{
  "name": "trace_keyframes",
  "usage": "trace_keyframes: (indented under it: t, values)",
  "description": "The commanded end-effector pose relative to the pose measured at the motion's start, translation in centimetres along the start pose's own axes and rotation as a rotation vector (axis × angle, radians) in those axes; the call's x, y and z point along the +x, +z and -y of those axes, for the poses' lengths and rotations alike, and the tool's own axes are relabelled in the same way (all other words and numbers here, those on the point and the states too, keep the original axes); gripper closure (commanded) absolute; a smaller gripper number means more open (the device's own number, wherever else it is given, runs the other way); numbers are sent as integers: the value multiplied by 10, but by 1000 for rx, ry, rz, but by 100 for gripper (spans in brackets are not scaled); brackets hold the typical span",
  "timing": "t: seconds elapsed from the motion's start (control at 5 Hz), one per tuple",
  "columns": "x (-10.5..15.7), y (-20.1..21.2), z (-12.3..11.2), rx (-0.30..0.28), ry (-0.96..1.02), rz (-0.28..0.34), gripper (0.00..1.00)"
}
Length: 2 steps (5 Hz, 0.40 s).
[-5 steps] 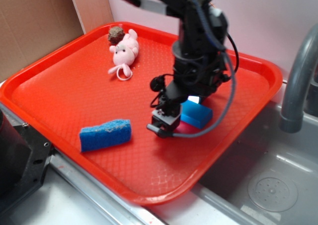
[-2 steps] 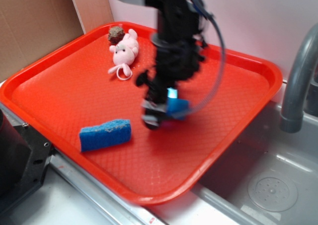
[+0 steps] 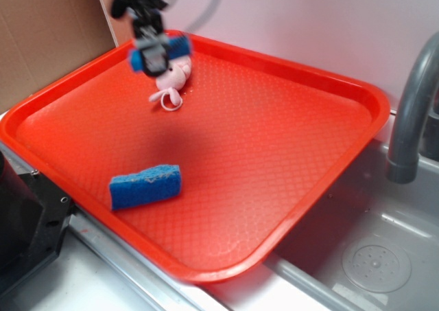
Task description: Grab the blue block.
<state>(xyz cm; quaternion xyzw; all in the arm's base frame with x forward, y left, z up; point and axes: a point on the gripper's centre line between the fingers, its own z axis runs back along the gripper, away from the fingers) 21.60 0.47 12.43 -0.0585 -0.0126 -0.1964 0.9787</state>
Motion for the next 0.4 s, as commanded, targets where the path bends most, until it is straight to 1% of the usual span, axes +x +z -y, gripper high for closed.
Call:
trace_keyframes:
  t: [0.0, 0.2]
  values:
    - [-57, 27, 15, 105, 495, 64, 100]
    - [-49, 33, 35, 109, 747, 48, 100]
